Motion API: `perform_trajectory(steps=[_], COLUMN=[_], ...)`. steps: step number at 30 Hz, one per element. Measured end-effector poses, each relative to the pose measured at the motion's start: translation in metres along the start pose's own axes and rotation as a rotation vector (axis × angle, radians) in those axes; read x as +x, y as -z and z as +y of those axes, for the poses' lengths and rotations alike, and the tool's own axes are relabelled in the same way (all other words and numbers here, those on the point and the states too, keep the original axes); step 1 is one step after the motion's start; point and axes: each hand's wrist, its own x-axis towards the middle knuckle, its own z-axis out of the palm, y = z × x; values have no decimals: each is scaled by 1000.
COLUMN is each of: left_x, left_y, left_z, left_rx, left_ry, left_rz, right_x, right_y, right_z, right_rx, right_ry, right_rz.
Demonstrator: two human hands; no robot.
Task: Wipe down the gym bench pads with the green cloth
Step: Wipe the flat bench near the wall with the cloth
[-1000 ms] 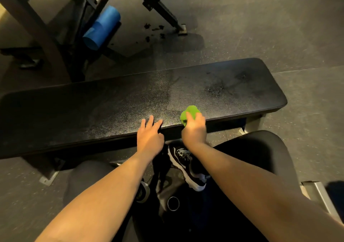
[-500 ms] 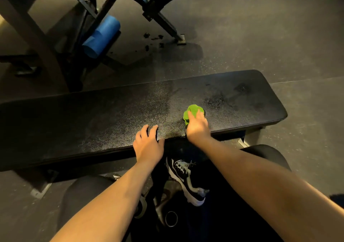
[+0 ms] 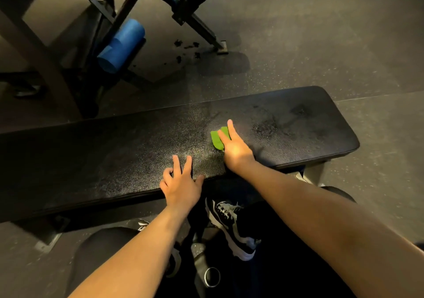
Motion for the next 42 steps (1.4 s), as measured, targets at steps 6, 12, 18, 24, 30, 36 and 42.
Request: perform_trajectory(steps=[6,12,18,24,30,36,42], left_x=[0,-12,-15,-19,-15,-10,-11], left_y=[-1,-4,0,-2,-6,-5,-8], left_z=[4,12,11,14,20,13,14], left_rx=[13,38,7,-17,-39,-70,-36], left_ry=[28,-29,-90,-78,-47,-71,-58], left_rz=[-13,-17,-65,-79,-85,-83,-65], right_x=[-28,-69,-58,-85,-69,-41,-75], right_y=[-27,-25,-7,-23,-17,19,-17], right_z=[-39,-9,47,8,22,39,-7], right_rx=[-71,-88,56,-184,-346,-283,-268], right_ry=[152,239,-135,88,43,-255,-131], right_rz=[-18,-119,120,308,235,126,92])
